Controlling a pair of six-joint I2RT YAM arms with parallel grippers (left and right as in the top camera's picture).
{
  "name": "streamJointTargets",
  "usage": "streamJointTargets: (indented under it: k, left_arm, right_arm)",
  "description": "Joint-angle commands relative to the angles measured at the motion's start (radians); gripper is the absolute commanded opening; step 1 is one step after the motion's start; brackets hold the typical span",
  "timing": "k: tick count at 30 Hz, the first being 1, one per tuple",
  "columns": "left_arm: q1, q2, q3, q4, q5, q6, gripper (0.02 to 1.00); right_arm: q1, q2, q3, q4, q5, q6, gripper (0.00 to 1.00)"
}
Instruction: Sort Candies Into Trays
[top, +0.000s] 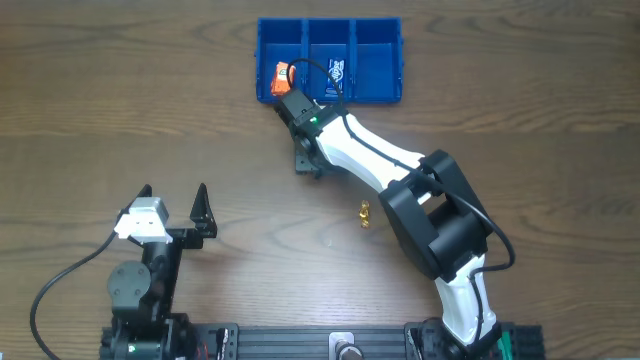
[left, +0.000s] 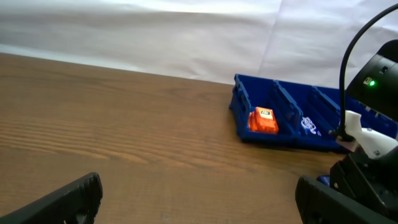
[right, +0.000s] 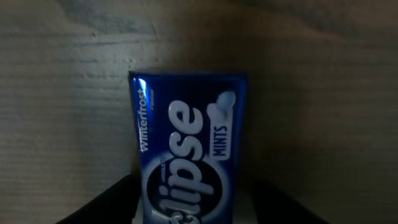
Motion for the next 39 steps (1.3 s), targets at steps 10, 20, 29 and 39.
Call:
streamJointTargets:
  k: [10, 20, 29, 39]
  left_arm:
    - [-0.004, -0.006, -0.016, -0.038, 0.018, 0.014, 0.998]
    - [-0.004, -0.006, -0.016, -0.038, 0.018, 0.014, 0.998]
    - [-0.004, -0.006, -0.016, -0.038, 0.018, 0.014, 0.998]
    - [-0.004, -0.006, -0.016, -0.038, 0.018, 0.014, 0.996]
  right_arm:
    - [0.001, 0.026, -0.005, 0.015, 0.002, 0.007, 0.248]
    - [-0.004, -0.155, 0.039, -0.046, 0.124, -0.003, 0.178]
    - [-0.055, -0.229, 0.283, -0.107, 0.356, -0.142, 0.152]
    - [-0.128, -0.092, 0.343, 0.161, 0.363, -0.288, 0.137]
